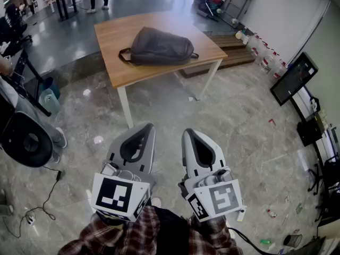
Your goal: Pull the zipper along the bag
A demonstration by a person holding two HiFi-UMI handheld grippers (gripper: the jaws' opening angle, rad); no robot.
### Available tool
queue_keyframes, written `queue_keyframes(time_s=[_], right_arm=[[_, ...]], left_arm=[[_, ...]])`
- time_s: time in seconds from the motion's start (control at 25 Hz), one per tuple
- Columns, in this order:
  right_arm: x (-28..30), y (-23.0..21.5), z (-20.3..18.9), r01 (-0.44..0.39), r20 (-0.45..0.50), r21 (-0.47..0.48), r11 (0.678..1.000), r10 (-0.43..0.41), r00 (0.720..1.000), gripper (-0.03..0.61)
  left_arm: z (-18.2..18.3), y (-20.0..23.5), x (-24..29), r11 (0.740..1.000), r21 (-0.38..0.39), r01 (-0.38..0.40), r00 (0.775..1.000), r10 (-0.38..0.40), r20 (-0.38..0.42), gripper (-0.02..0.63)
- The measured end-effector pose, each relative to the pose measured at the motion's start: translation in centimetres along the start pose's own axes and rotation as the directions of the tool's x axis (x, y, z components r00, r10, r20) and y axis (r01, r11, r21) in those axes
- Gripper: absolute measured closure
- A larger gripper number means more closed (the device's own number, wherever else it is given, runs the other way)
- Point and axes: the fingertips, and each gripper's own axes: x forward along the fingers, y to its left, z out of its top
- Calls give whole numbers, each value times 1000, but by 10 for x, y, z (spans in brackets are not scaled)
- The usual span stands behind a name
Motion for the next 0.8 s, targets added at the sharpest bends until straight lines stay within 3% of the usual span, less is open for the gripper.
queue_keyframes(time_s=[0.24, 0.6, 0.8], right_arm=[[45, -20, -14, 3, -30, 25, 1000, -2, 1000, 569], [181, -64, -12, 28, -14, -1, 1000, -28, 1000, 569], [239, -76, -25, 66, -25, 3, 998, -65, 998, 569]], left_arm=[[-15, 36, 41, 1000, 10, -9, 999, 10, -40, 604], [-2, 119, 156, 998, 21, 55, 998, -55, -25, 604], [-12, 161, 201, 995, 11, 97, 994, -96, -48, 604]])
